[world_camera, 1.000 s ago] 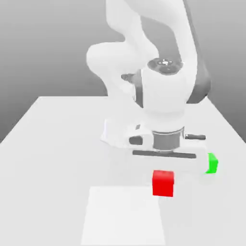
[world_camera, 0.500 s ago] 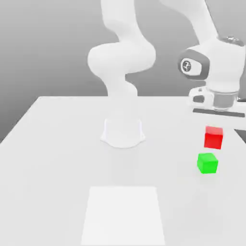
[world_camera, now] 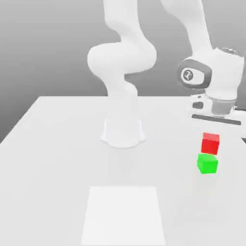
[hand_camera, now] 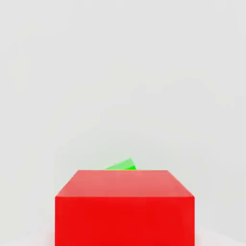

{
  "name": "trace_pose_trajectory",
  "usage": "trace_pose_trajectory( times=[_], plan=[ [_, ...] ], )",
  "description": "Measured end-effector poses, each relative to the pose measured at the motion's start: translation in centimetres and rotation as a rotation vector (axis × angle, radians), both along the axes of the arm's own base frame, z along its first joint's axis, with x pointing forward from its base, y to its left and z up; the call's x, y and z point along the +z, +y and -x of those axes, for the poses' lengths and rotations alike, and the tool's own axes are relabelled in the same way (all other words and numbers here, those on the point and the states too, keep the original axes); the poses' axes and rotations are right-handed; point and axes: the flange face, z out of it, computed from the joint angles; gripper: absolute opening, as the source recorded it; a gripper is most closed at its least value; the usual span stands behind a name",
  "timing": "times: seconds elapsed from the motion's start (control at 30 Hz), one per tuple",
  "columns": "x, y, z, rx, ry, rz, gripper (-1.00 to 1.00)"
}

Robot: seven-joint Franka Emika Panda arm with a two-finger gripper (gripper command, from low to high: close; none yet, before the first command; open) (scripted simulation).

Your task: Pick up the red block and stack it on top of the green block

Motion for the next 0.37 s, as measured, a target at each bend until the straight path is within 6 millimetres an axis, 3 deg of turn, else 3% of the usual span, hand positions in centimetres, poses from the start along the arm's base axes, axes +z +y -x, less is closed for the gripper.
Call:
trace_pose_trajectory(
  times=[0.37],
  plan=[
    [-2.1,0.0,0.1,-0.001,0.012,-0.007,-1.00]
  ],
)
